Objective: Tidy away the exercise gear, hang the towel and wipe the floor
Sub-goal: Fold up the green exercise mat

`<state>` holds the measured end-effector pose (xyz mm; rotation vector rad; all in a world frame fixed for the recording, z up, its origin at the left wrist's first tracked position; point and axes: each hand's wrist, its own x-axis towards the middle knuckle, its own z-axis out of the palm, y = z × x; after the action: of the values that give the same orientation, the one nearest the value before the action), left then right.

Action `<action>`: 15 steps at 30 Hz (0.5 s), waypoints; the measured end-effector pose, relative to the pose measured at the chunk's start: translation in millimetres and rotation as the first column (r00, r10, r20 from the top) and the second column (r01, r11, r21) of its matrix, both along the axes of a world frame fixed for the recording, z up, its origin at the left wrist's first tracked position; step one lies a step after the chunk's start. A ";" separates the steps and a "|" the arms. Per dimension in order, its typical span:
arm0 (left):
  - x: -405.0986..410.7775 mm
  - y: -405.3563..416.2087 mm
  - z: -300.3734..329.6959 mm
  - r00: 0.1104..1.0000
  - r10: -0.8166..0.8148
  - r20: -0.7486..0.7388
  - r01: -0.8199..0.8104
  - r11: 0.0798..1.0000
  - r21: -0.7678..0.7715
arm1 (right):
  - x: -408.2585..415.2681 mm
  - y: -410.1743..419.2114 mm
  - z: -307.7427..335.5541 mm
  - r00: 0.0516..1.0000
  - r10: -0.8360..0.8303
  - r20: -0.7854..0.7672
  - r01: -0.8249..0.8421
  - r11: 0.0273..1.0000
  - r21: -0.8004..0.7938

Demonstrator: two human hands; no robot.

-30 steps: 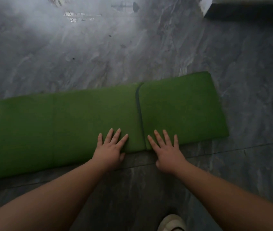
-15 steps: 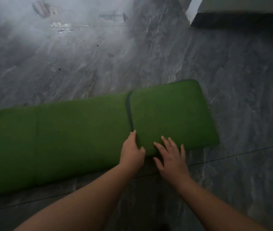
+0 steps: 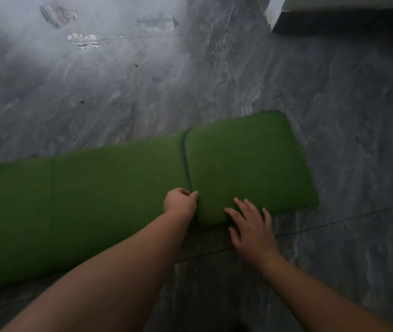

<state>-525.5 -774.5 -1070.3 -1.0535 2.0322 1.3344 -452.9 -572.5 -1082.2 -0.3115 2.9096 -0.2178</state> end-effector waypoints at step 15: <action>26.2 -7.2 1.0 0.921 -0.376 -0.102 0.363 0.924 -0.123 | -18.0 -29.1 -2.0 0.923 0.257 0.285 -0.317 0.930 0.187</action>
<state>-499.3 -781.7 -1069.3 -0.5927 2.2722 1.1294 -470.9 -601.6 -1084.1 -0.6168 2.5585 0.1185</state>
